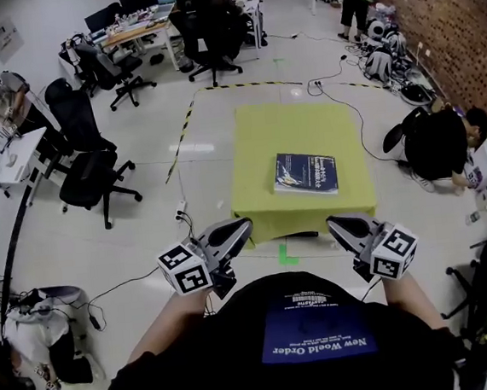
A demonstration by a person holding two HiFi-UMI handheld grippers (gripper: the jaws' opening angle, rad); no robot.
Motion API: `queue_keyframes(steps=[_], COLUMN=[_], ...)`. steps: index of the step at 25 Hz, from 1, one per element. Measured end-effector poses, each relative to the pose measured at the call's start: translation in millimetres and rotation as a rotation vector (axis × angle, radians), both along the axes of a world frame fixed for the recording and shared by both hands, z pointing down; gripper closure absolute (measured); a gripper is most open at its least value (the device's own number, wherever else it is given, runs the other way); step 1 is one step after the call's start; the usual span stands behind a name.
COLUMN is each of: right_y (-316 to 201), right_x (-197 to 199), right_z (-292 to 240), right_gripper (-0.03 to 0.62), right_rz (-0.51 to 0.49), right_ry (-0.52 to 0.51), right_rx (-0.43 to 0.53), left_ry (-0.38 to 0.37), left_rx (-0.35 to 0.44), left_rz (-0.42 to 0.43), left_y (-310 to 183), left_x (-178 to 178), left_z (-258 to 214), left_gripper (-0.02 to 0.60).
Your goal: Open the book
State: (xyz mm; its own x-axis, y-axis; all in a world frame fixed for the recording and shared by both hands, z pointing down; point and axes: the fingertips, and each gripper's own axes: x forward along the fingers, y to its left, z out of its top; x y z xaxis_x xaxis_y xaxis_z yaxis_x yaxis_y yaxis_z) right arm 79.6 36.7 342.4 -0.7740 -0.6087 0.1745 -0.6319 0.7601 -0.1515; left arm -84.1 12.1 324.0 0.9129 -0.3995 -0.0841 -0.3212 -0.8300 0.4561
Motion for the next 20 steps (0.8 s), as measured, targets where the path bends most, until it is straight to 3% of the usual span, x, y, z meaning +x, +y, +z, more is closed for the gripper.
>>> queue_keyframes(steps=[8, 14, 20], right_y=[-78.2, -132.2, -205.6], right_x=[67.9, 68.9, 61.1], right_z=[7.6, 29.2, 33.7], right_gripper=[0.608, 0.608, 0.608], right_rz=[-0.094, -0.088, 0.004], right_ry=[0.023, 0.040, 0.082], right_rx=[0.000, -0.023, -0.023], left_ry=[-0.028, -0.047, -0.023], left_rx=[0.008, -0.019, 0.012], left_rz=[-0.081, -0.079, 0.005], left_y=[-64.5, -119.4, -211.4], left_x=[68.6, 66.3, 51.4], left_z=[-8.1, 11.6, 11.4], left_gripper=[0.575, 0.575, 0.575])
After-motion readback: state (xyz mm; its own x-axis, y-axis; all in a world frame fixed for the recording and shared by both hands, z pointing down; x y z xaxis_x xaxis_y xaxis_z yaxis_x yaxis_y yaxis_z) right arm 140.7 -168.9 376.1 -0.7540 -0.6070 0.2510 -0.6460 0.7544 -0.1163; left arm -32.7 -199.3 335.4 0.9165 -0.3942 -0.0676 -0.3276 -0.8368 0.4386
